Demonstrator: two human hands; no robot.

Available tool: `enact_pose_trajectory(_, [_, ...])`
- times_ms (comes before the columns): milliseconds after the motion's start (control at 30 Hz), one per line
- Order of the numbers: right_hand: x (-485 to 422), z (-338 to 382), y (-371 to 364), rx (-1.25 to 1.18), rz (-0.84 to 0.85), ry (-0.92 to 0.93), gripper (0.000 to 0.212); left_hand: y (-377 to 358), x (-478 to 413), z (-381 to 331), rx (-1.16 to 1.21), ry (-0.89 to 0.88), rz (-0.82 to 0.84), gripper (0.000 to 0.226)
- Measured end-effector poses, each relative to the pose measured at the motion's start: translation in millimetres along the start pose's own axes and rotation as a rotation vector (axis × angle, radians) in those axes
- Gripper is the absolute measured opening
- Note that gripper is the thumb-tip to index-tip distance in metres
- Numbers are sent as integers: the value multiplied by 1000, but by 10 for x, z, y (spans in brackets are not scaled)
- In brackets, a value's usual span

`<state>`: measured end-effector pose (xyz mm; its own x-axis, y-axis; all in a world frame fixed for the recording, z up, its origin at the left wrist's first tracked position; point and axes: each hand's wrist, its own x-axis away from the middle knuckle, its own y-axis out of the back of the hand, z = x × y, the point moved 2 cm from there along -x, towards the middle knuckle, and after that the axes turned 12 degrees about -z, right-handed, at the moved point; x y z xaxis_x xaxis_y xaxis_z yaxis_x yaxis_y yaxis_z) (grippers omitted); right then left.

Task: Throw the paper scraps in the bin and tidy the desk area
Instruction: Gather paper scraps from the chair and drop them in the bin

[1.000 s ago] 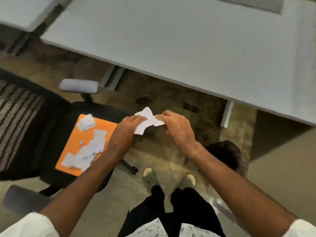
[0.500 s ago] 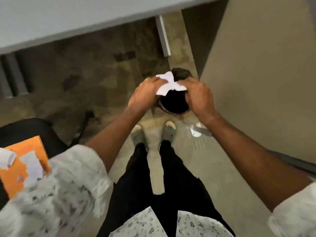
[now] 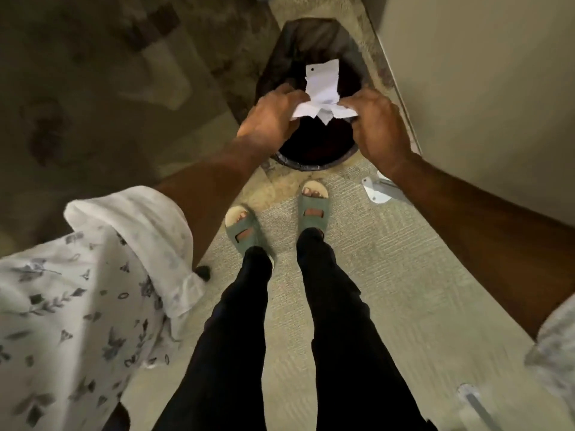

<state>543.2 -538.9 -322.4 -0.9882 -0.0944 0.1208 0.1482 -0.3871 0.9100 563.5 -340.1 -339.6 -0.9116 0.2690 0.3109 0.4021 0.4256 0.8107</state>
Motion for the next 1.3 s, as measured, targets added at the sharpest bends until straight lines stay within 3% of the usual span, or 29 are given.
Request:
enact_pose_trajectory(133, [-47, -271, -417, -20, 22, -102, 51, -377, -200, 216, -58, 96, -5, 51])
enact_pose_trajectory(367, [-141, -512, -705, -129, 50, -196, 66, -617, -398, 289, 54, 232, -57, 64])
enact_pose_trajectory(500, [-165, -543, -722, -177, 74, -228, 70, -574, -401, 271, 90, 202, -61, 87])
enact_pose_trajectory(600, [-176, -536, -696, -201, 63, -230, 71, -565, -404, 304, 82, 237, -52, 72])
enact_pose_trajectory(767, [-152, -507, -560, -219, 33, -194, 70, -519, -318, 317, 58, 210, -111, 73])
enact_pose_trajectory(867, [-77, -447, -410, -194, 24, -160, 71, -351, -98, 197, 55, 260, -108, 78])
enact_pose_trajectory(1033, [217, -171, 44, -107, 69, -73, 67, 128, 539, -72, -47, 230, -119, 67])
enact_pose_trajectory(1200, [762, 318, 606, 38, 137, 78, 64, 704, 1379, -490, -176, 250, -59, 78])
enact_pose_trajectory(1300, [932, 732, 953, 58, 205, 132, 68, 996, 1967, -618, -130, 356, -148, 78])
